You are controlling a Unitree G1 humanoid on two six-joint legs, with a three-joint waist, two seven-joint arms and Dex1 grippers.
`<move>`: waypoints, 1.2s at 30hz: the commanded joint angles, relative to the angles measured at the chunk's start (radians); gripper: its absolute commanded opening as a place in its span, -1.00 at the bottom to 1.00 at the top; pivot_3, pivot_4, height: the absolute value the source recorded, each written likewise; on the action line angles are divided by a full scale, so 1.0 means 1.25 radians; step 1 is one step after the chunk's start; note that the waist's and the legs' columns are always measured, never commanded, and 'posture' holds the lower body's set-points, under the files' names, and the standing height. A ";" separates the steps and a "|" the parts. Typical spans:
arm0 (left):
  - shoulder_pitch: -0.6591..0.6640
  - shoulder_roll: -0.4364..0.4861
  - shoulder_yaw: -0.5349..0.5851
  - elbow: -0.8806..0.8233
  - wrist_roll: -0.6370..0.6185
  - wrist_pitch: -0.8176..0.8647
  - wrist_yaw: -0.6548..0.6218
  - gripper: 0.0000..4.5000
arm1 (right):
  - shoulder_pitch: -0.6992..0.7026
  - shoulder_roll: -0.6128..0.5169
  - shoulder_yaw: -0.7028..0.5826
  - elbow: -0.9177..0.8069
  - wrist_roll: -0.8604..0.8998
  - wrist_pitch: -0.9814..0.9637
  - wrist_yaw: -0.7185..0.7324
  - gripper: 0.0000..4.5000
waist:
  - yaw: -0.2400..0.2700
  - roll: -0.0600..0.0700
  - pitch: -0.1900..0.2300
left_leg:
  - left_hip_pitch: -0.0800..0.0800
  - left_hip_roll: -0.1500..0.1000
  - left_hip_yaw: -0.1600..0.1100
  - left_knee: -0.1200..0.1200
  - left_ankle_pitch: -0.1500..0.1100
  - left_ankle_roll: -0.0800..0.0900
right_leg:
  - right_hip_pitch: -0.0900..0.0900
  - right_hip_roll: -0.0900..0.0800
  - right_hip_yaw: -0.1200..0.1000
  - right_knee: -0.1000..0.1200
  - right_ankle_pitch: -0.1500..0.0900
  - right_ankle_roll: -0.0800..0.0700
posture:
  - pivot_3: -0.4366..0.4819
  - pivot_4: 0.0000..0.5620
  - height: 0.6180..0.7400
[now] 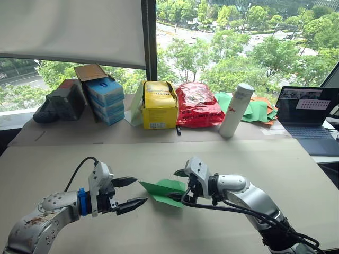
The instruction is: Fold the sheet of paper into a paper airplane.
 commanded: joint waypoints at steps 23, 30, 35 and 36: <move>0.031 0.010 0.010 -0.049 -0.023 0.003 0.014 1.00 | 0.016 -0.002 0.042 0.052 -0.114 -0.101 0.036 -0.90 | -0.002 0.000 0.000 | 0.000 0.000 0.000 0.000 0.000 0.000 | 0.000 0.000 0.000 0.000 0.000 0.000 | -0.05 -0.47 1.00; 0.013 0.010 -0.004 -0.054 -0.030 0.012 0.027 1.00 | -0.008 -0.003 0.052 0.013 -0.123 -0.050 0.047 -0.98 | -0.003 0.000 0.000 | 0.000 0.000 0.000 0.000 0.000 0.000 | 0.000 0.000 0.000 0.000 0.000 0.000 | -0.05 -0.47 1.00; 0.010 0.011 -0.008 -0.054 -0.035 0.013 0.031 1.00 | -0.017 -0.008 0.057 0.004 -0.130 -0.034 0.043 -0.48 | -0.003 0.000 0.000 | 0.000 0.000 0.000 0.000 0.000 0.000 | 0.000 0.000 0.000 0.000 0.000 0.000 | -0.05 -0.47 1.00; 0.009 0.011 -0.008 -0.054 -0.035 0.012 0.031 1.00 | -0.019 -0.010 0.059 0.002 -0.132 -0.033 0.045 -0.48 | -0.003 0.000 0.000 | 0.000 0.000 0.000 0.000 0.000 0.000 | 0.000 0.000 0.000 0.000 0.000 0.000 | -0.05 -0.47 1.00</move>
